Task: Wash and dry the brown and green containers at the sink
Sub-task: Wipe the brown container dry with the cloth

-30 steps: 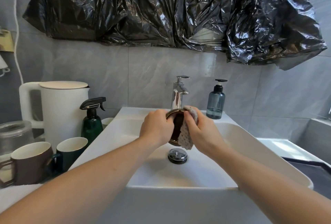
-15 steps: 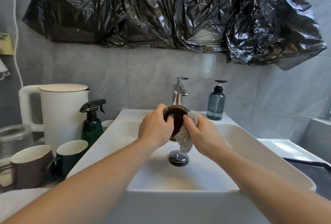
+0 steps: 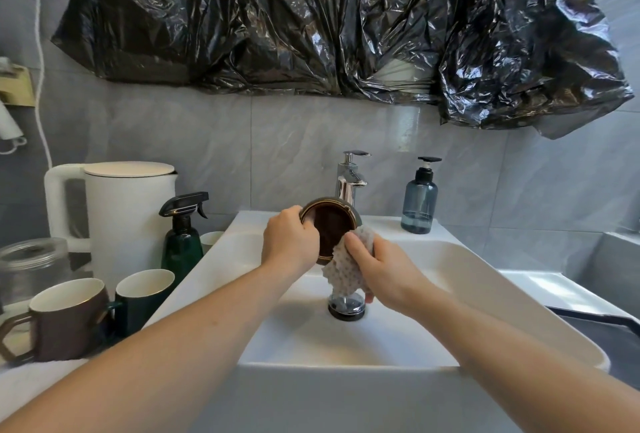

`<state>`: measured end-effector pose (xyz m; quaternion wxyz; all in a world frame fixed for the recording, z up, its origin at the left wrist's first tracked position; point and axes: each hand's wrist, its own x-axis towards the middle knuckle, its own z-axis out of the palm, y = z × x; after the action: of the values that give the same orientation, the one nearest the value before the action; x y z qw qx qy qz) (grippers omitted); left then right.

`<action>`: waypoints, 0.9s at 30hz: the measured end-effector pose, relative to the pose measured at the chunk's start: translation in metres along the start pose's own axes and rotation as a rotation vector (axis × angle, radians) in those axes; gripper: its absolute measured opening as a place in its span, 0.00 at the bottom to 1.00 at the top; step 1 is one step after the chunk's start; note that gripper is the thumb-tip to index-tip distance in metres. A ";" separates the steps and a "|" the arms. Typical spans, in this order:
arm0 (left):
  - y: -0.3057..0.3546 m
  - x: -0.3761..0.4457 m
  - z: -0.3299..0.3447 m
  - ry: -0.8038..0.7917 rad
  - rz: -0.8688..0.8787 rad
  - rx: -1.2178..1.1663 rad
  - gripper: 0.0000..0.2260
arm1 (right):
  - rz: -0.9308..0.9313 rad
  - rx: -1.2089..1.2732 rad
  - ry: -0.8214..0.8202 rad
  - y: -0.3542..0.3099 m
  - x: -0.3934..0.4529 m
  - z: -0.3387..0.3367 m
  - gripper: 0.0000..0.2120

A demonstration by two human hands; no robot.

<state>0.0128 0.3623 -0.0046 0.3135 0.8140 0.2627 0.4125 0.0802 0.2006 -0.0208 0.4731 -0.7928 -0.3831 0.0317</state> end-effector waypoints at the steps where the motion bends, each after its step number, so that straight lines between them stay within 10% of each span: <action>1: 0.001 -0.002 0.001 -0.042 0.011 0.002 0.12 | -0.024 0.003 0.038 0.000 0.000 -0.001 0.20; 8: 0.009 -0.016 0.011 -0.147 0.208 0.113 0.09 | -0.120 -0.133 0.147 0.005 0.008 -0.007 0.17; 20: 0.001 -0.003 0.001 -0.019 0.035 0.071 0.12 | 0.064 -0.260 -0.019 -0.004 -0.001 -0.011 0.32; 27: 0.005 0.001 0.001 -0.026 -0.158 -0.072 0.16 | -0.016 -0.218 -0.178 -0.006 -0.006 0.001 0.17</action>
<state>0.0148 0.3591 -0.0006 0.3774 0.7844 0.3068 0.3849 0.0722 0.1993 -0.0185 0.3486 -0.8302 -0.4313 0.0565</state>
